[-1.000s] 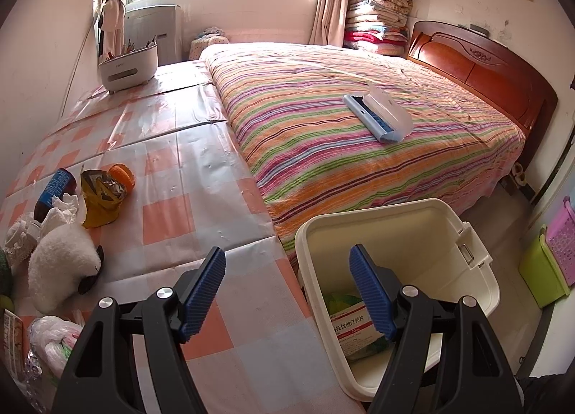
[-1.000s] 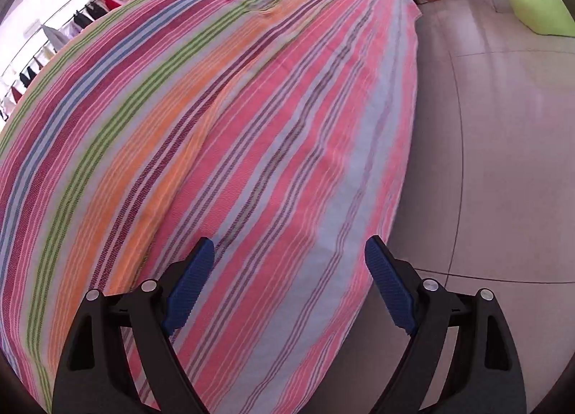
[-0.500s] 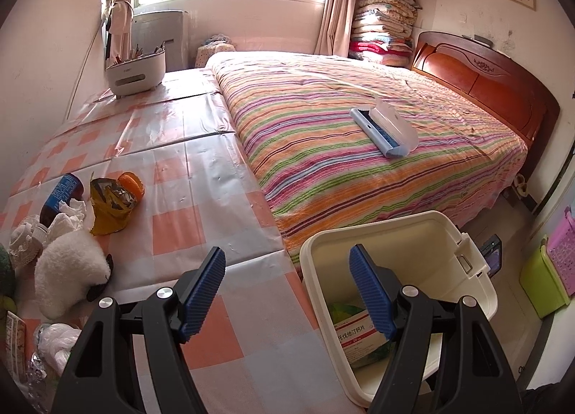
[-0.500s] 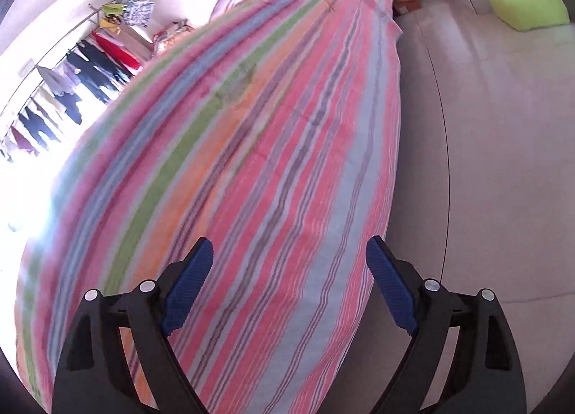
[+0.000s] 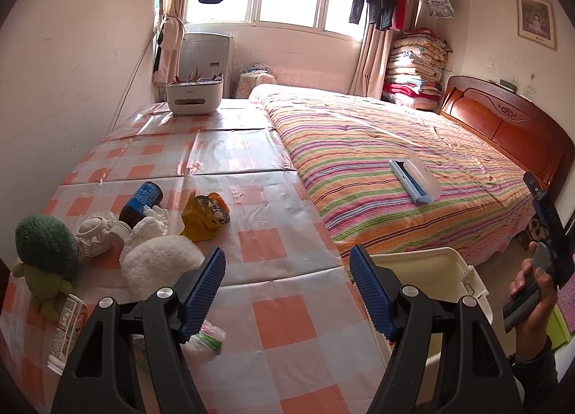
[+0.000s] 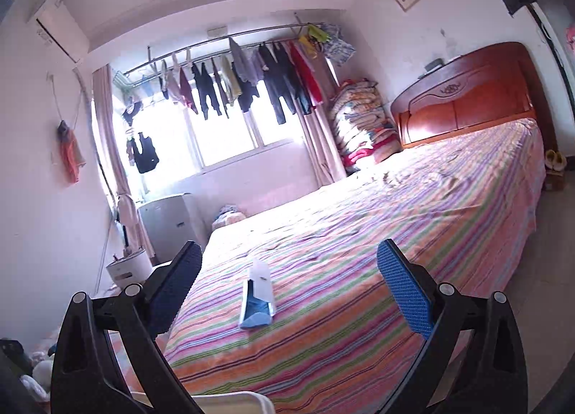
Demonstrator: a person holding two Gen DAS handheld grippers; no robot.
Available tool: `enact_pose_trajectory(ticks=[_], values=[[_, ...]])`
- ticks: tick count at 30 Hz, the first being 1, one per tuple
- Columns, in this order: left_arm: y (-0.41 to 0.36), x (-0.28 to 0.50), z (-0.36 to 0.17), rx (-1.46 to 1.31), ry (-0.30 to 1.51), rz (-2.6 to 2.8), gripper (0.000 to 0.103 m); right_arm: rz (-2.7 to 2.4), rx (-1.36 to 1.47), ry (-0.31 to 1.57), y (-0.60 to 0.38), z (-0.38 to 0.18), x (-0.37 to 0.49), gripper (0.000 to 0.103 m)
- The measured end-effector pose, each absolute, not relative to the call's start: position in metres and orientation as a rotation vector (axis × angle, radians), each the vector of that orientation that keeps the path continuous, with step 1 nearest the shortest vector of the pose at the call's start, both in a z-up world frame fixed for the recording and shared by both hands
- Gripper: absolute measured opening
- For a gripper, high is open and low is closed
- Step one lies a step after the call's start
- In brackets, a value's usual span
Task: Collect trash
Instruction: 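Move both tools back to the table toward the plush toys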
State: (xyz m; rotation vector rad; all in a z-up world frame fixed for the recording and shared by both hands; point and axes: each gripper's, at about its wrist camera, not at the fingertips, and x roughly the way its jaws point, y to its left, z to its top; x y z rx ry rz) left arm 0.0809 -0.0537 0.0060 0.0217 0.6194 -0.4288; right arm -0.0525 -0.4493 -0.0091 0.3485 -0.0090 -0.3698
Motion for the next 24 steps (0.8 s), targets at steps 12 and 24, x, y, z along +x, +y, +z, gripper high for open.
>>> enact_pose_trajectory(ticks=[12,24], values=[[0.076,0.087,0.012,-0.076,0.613,-0.187,0.07,0.14,0.199,0.353,-0.228,0.008,0.056,0.096],[0.174,0.121,0.011,-0.086,0.637,-0.013,0.07,0.346,0.125,0.678,-0.098,-0.03,0.13,0.096]])
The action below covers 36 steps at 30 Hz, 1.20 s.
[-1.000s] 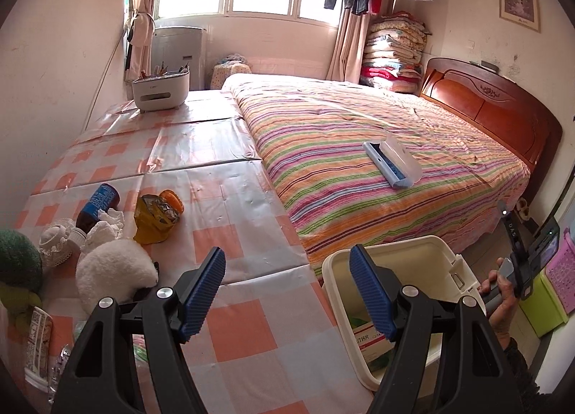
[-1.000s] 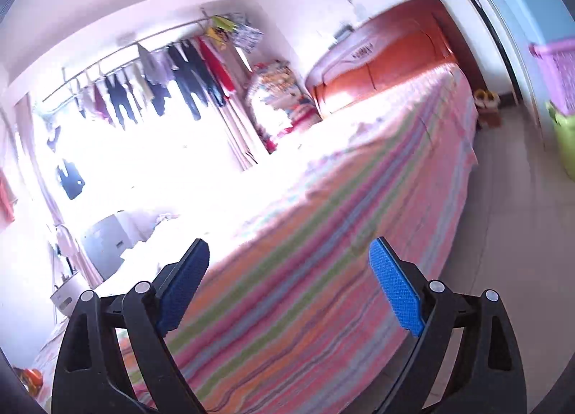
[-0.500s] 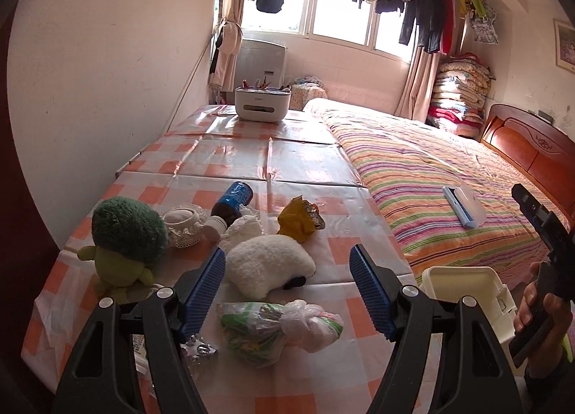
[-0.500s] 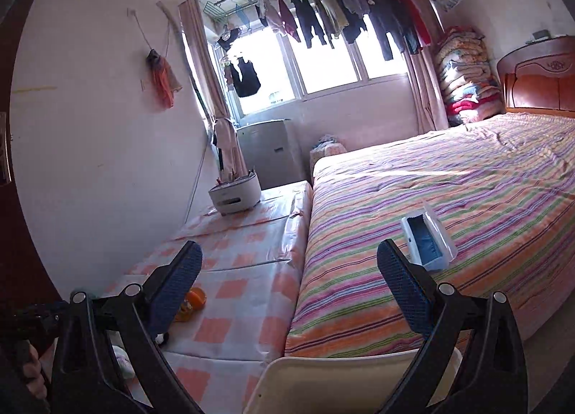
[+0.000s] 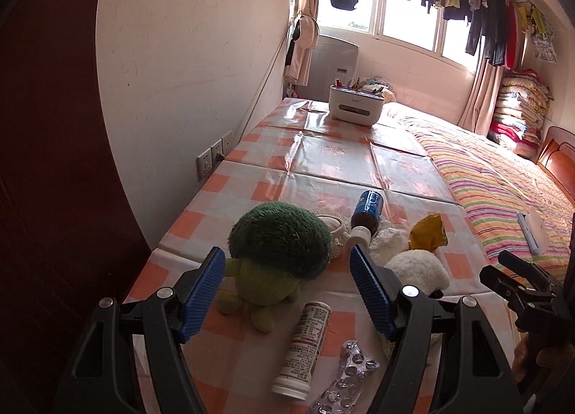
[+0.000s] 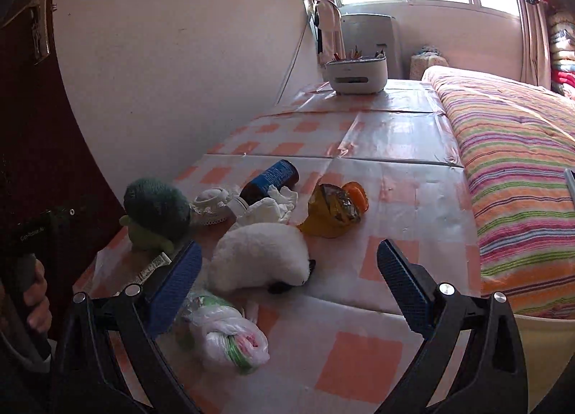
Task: Collect trash
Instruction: 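Move both tools back to the table toward the plush toys, then grasp the green plush toy with the left tool while the right tool grasps the white plush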
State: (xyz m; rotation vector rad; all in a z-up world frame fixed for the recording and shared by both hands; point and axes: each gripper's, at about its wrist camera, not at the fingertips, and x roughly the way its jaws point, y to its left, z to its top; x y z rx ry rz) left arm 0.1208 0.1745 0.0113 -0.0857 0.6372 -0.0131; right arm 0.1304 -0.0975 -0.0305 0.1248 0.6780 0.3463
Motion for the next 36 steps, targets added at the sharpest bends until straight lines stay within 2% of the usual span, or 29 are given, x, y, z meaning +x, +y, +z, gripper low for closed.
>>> enact_pose_trajectory(ticks=[16,21,23,28,31,36], values=[[0.174,0.185,-0.017,0.025,0.783,-0.098,0.07,0.27,-0.008,1.021,-0.03,-0.089,0.21,0.096],[0.174,0.197,-0.026,-0.008,0.807,-0.12,0.073,0.295,-0.018,0.982,-0.033,-0.092,0.207,0.081],[0.173,0.2,-0.031,-0.016,0.821,-0.125,0.078,0.302,-0.002,0.975,-0.039,-0.09,0.204,0.077],[0.163,0.205,-0.04,0.006,0.838,-0.134,0.079,0.306,0.033,0.943,-0.053,-0.084,0.191,0.075],[0.159,0.204,-0.041,0.021,0.828,-0.123,0.076,0.321,0.071,0.904,-0.064,-0.074,0.179,0.075],[0.158,0.198,-0.039,0.002,0.797,-0.095,0.063,0.328,0.144,0.827,-0.085,-0.056,0.163,0.075]])
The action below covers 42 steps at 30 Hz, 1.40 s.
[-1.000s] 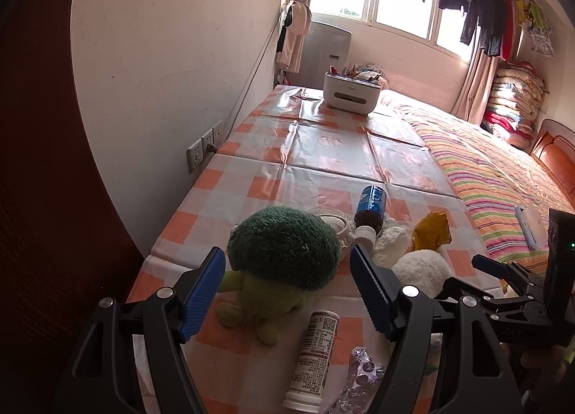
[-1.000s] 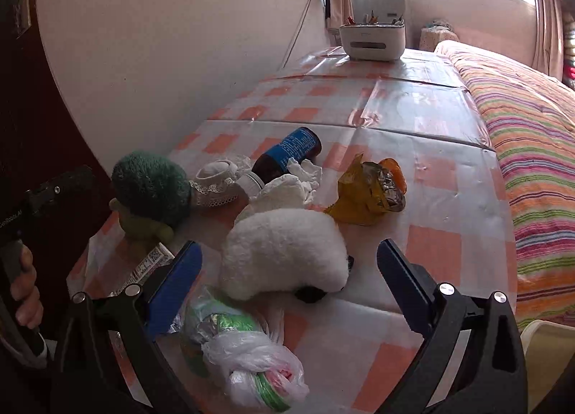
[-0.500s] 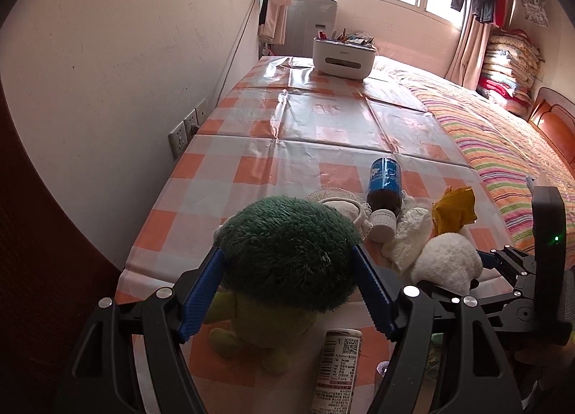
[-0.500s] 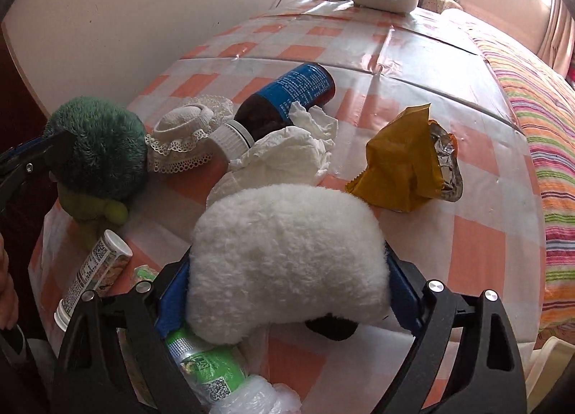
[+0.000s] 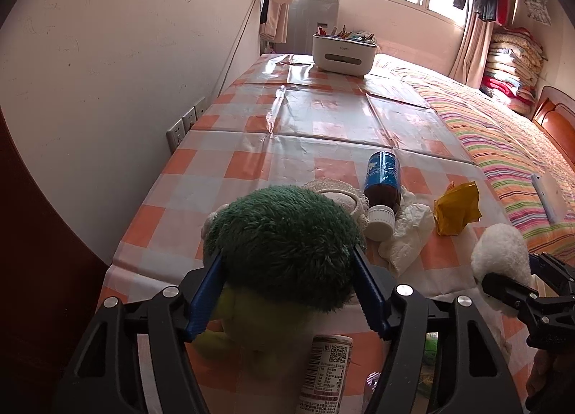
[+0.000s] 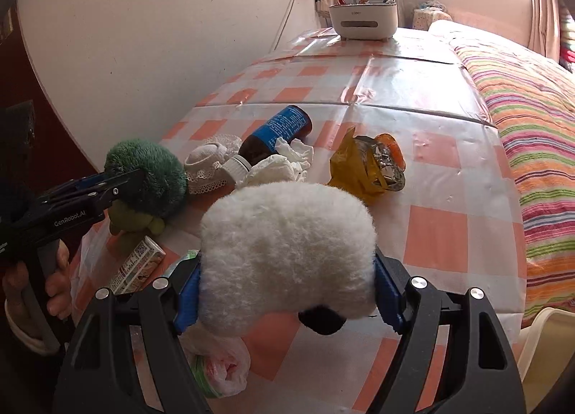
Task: Collect trash
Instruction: 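Grasp the green plush toy with the left tool while the right tool grasps the white plush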
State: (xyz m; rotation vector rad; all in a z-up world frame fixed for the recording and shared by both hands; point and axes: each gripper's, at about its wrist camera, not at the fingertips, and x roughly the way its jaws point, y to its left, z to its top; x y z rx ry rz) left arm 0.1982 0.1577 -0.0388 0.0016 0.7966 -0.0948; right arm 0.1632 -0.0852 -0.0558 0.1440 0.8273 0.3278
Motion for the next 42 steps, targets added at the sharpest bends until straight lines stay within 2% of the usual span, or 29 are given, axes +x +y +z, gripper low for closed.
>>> enact_pose_trajectory(ticks=[4,10,19,42], values=[[0.158,0.19,-0.033,-0.024,0.755,-0.061,0.06,0.31,0.166,0.767,-0.1,-0.043,0.153,0.075],[0.151,0.171,-0.012,-0.041,0.646,-0.043,0.06,0.29,0.185,0.709,-0.118,-0.031,0.139,0.075],[0.125,0.151,0.009,-0.06,0.574,-0.13,0.06,0.217,0.203,0.67,-0.153,-0.026,0.119,0.076],[0.022,0.1,0.035,-0.05,0.531,-0.45,0.06,0.009,0.28,0.57,-0.248,-0.011,0.06,0.076]])
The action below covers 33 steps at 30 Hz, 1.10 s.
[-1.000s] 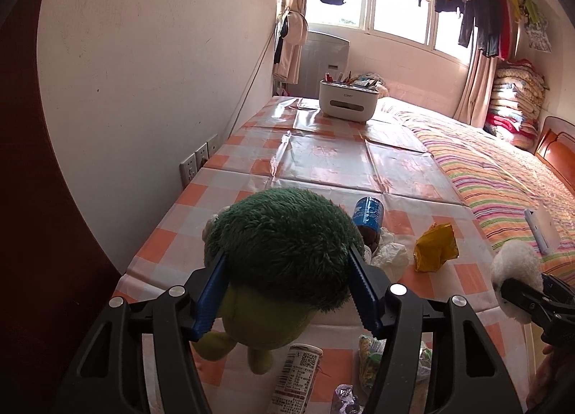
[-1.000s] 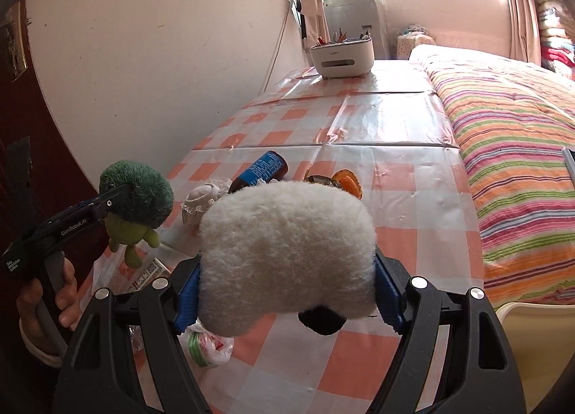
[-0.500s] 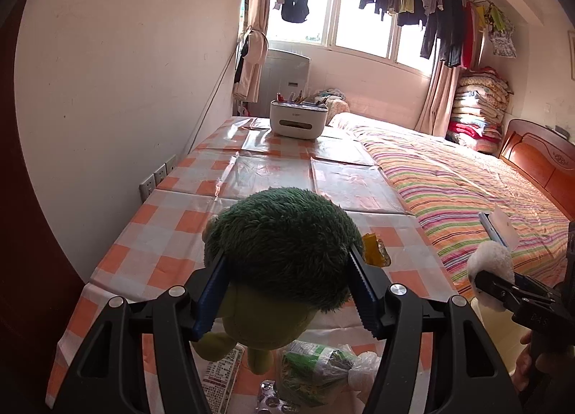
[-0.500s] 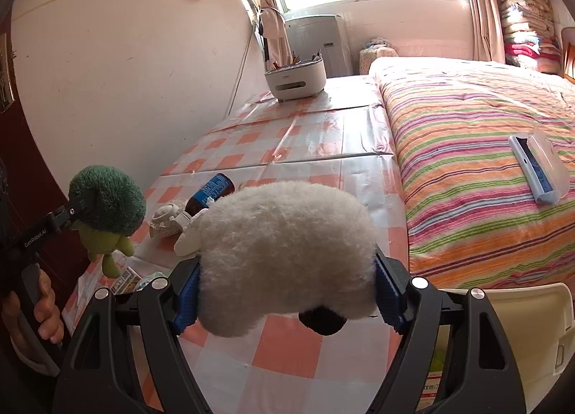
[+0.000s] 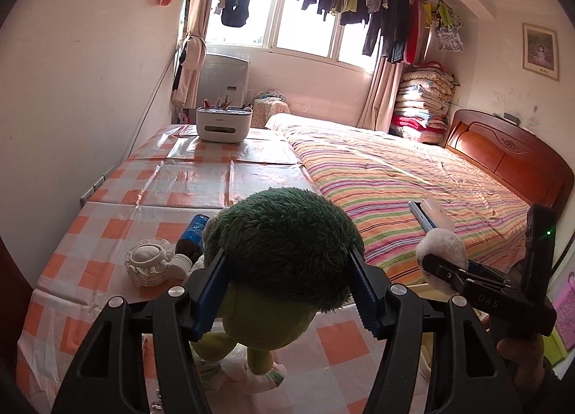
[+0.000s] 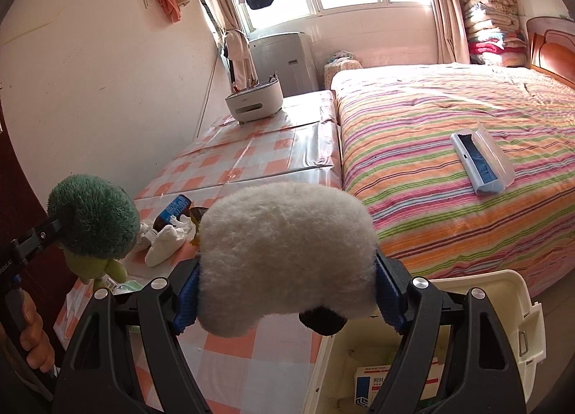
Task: Collect trash
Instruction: 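Grasp the green plush toy with the left tool while the right tool grasps the white plush, then carry the white plush over the bin and open the right tool to drop it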
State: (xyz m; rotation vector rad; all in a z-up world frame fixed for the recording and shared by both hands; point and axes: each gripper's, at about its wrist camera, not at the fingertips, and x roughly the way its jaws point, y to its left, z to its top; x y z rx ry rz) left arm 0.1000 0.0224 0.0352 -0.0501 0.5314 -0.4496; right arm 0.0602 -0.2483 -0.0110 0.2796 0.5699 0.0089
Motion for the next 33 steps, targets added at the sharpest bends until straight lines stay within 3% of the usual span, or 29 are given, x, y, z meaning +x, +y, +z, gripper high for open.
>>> enact_pose_trajectory(ticks=[33], values=[[-0.099,0.055,0.018,-0.03,0.623,-0.758,0.061,-0.254,0.363,0.596,-0.339,-0.028,-0.001,0.079]])
